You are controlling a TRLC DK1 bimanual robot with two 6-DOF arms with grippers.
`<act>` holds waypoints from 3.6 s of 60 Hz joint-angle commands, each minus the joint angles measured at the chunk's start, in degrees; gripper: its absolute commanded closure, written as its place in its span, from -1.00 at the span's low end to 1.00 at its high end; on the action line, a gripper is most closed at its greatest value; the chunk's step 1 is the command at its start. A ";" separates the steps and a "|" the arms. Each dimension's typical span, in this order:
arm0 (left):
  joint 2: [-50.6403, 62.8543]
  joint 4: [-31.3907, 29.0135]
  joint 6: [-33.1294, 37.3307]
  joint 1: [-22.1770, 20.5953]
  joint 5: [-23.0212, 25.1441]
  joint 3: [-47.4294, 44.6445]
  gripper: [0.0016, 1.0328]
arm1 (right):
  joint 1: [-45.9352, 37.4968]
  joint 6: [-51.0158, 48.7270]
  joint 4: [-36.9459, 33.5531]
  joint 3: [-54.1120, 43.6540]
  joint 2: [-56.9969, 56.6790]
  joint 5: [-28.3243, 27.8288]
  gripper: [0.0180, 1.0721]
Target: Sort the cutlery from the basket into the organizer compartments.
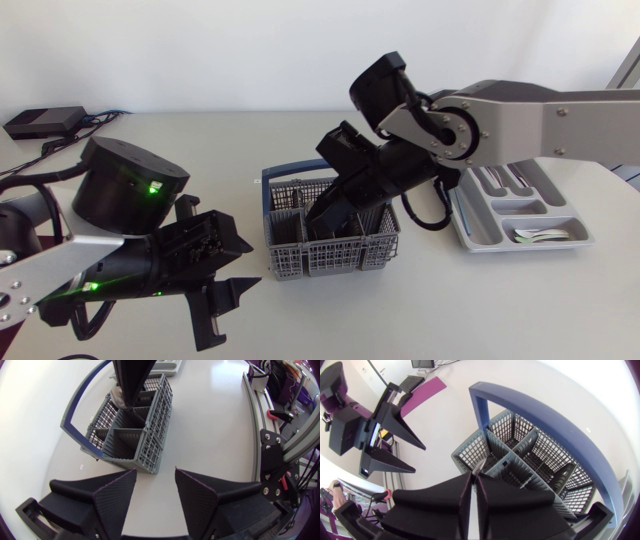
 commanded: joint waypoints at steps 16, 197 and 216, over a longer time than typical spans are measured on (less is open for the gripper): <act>-0.93 0.18 -0.34 -0.21 0.67 -1.32 -0.04 | -8.61 2.75 -6.02 3.24 -9.88 -11.99 0.89; 19.11 13.45 -2.63 13.68 6.55 0.61 0.44 | -23.20 -17.90 12.35 -27.43 -16.30 13.76 0.89; 21.92 15.03 -2.28 14.38 8.66 2.99 0.44 | -16.08 -13.16 13.58 -24.18 -9.53 14.28 0.89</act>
